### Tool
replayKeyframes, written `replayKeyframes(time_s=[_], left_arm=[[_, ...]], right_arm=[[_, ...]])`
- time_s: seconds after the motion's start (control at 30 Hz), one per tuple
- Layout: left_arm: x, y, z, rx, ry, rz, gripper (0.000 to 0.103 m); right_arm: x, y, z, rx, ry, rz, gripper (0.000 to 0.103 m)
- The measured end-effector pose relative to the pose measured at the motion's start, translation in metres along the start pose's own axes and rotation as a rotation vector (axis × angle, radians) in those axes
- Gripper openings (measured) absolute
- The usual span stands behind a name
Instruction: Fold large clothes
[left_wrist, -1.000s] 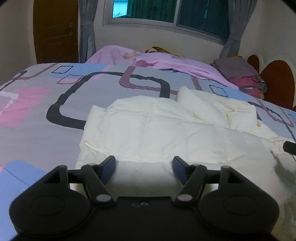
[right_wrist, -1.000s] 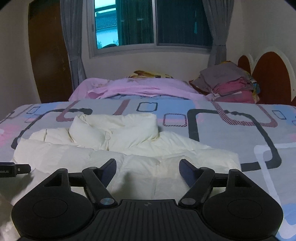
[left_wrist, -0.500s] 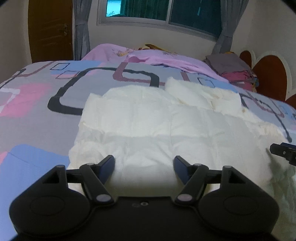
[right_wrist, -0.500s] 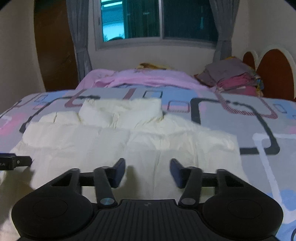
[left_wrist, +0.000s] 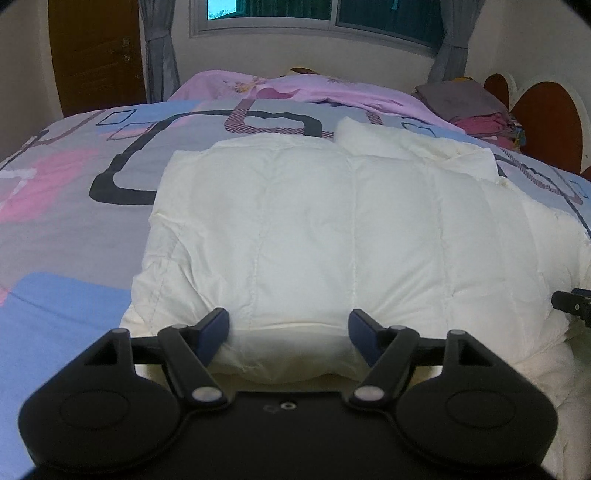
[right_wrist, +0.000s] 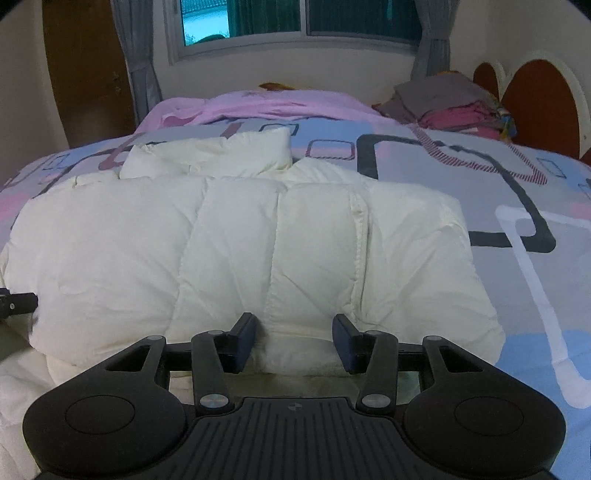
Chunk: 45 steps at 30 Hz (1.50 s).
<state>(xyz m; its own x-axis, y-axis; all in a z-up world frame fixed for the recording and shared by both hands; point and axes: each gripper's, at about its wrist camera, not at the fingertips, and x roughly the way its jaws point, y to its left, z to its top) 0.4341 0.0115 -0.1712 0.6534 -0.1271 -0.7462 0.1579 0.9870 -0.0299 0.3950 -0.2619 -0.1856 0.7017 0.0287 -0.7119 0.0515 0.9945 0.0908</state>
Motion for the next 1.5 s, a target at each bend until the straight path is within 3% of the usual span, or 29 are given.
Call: replayKeyframes(time_s=[0.37, 0.57, 0.83, 0.9, 0.97, 1.17, 1.5], left_arm=[[-0.005, -0.013, 0.006, -0.020, 0.028, 0.094, 0.074], [-0.031, -0.020, 0.003, -0.025, 0.012, 0.116, 0.074], [-0.066, -0.029, -0.008, 0.003, 0.004, 0.065, 0.076], [-0.074, -0.031, -0.013, 0.015, 0.000, 0.048, 0.076], [-0.080, -0.033, -0.018, 0.025, -0.001, 0.035, 0.076], [-0.098, -0.033, -0.039, 0.041, 0.005, -0.009, 0.077], [-0.150, -0.016, -0.086, 0.050, -0.006, -0.049, 0.086]], right_arm=[[-0.002, -0.004, 0.003, -0.039, 0.019, 0.044, 0.046], [-0.027, -0.013, 0.008, 0.008, -0.015, 0.104, 0.047], [-0.072, -0.008, -0.002, 0.036, -0.055, 0.143, 0.049], [-0.082, -0.004, -0.009, 0.043, -0.061, 0.142, 0.063], [-0.093, 0.000, -0.018, 0.048, -0.073, 0.133, 0.068], [-0.123, 0.022, -0.047, 0.050, -0.066, 0.107, 0.069], [-0.185, 0.039, -0.105, 0.035, -0.058, 0.050, 0.069]])
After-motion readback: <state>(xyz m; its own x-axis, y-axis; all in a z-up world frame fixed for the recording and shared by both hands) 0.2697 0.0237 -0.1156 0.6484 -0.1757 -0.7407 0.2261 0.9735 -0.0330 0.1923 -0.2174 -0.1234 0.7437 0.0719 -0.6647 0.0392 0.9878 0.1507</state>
